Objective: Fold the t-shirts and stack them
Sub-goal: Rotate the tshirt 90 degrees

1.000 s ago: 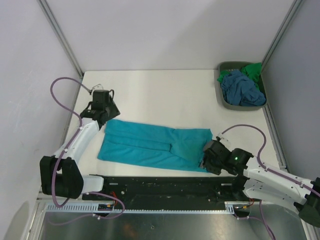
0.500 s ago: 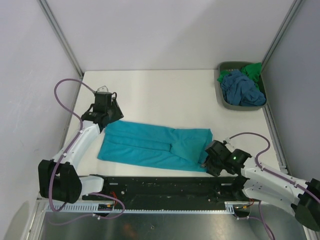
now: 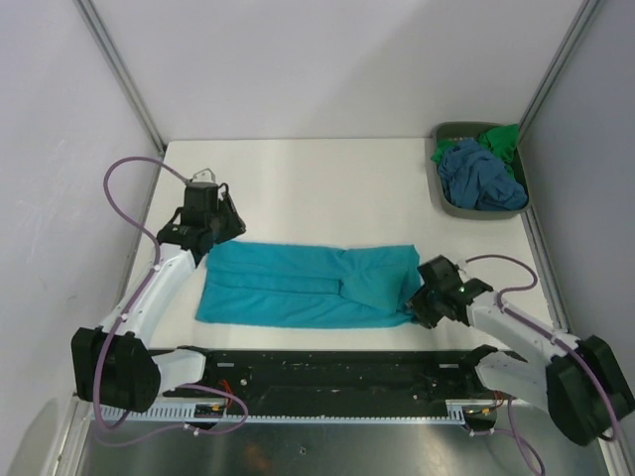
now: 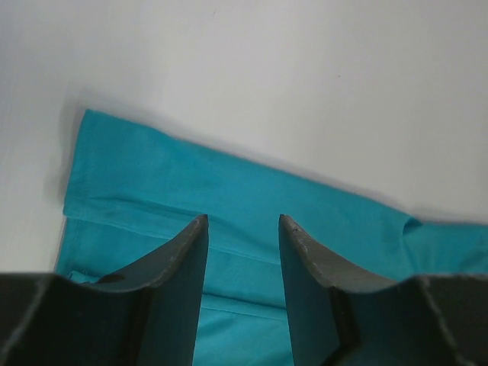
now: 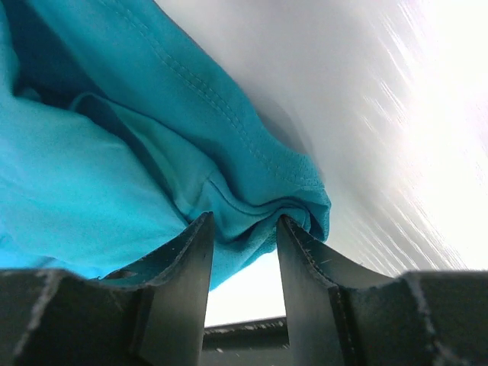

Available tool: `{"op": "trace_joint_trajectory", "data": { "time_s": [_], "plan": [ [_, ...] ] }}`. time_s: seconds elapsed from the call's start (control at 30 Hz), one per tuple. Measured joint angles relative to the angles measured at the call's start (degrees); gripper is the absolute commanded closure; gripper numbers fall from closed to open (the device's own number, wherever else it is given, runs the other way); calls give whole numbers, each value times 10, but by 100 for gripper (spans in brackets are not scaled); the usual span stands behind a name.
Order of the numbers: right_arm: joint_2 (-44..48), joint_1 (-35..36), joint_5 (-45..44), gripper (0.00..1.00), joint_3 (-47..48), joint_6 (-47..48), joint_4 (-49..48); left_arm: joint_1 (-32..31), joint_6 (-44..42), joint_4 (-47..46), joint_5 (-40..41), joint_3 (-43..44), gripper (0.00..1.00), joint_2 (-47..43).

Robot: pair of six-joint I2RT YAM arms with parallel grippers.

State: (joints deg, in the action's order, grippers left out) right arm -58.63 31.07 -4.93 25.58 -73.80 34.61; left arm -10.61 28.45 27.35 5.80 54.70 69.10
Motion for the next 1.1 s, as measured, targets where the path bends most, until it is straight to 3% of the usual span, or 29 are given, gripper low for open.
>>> {"op": "trace_joint_trajectory", "data": {
  "time_s": [0.13,0.27,0.5,0.63,0.73,0.9,1.1],
  "plan": [
    [-86,-61,9,57,42,53,-60,0,0,0,-7,0,54,-6],
    [-246,-98,-7,57,165,125,-111,-1,-1,0,-20,-3,55,-7],
    [-555,-119,-16,50,524,260,-142,-43,-7,0,-30,-41,58,-2],
    [-712,-121,-8,42,765,337,-97,-95,-11,2,-32,-55,60,21],
    [-761,-122,-5,37,863,379,-54,-131,-14,3,-32,-61,64,44],
    [-761,-122,-6,38,906,422,0,-183,-15,4,-25,-63,69,89],
    [-723,-119,-4,57,860,428,25,-228,-7,7,-4,-72,78,116]
  ]
}}
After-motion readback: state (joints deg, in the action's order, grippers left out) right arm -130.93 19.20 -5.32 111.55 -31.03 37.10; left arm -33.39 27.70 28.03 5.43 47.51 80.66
